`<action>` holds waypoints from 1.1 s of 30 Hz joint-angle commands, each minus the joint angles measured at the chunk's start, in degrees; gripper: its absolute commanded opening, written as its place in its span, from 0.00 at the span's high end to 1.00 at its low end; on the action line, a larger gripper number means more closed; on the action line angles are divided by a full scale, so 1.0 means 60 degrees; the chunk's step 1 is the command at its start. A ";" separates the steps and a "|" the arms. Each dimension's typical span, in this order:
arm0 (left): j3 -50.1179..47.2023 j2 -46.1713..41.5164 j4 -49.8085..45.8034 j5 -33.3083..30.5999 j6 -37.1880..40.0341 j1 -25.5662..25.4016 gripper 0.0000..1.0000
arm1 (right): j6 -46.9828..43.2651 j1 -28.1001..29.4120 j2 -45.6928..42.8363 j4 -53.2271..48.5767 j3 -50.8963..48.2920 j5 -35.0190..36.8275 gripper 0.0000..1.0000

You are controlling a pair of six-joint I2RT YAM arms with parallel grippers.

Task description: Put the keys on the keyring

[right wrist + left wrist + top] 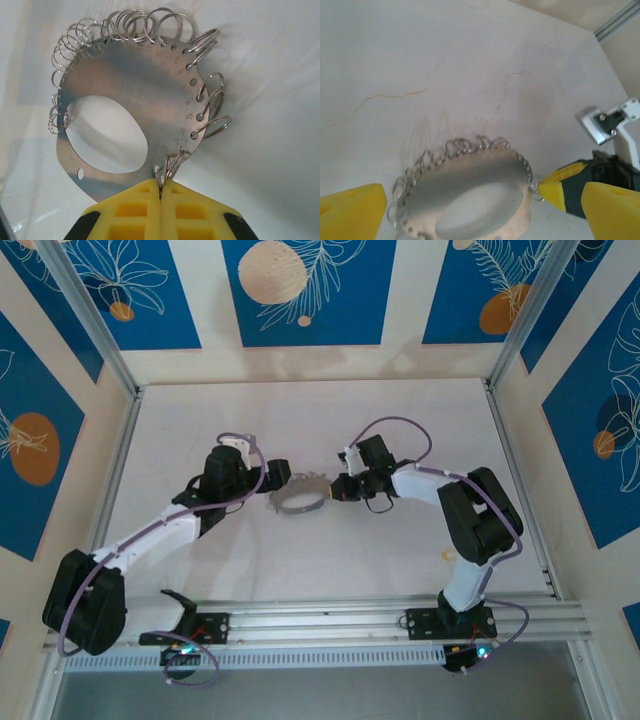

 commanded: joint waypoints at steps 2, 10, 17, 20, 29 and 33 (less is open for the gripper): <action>-0.0192 -0.0350 -0.0378 0.0257 0.0256 -0.0129 0.00 | 0.0368 0.0008 -0.0621 0.1138 -0.0527 -0.0940 1.00; -0.0193 -0.0573 -0.0530 0.0413 0.0303 -0.0144 0.00 | 0.0593 -0.0175 -0.0921 0.2011 -0.0923 -0.1685 1.00; -0.0119 -0.0672 -0.0663 0.0488 0.0471 -0.0143 0.00 | 0.0527 -0.0278 -0.1177 0.1910 -0.0650 -0.1671 1.00; -0.0119 -0.0628 -0.0657 0.0498 0.0488 -0.0133 0.00 | 0.0383 -0.0253 -0.0846 0.1415 -0.0433 -0.1234 1.00; -0.0175 -0.0551 -0.0654 0.0488 0.0515 -0.0141 0.00 | 0.0335 0.0186 -0.0093 0.0938 -0.0836 0.0038 1.00; -0.0148 -0.0465 -0.0592 0.0513 0.0530 -0.0144 0.00 | 0.0413 0.0401 -0.0066 0.0863 -0.1074 0.0342 1.00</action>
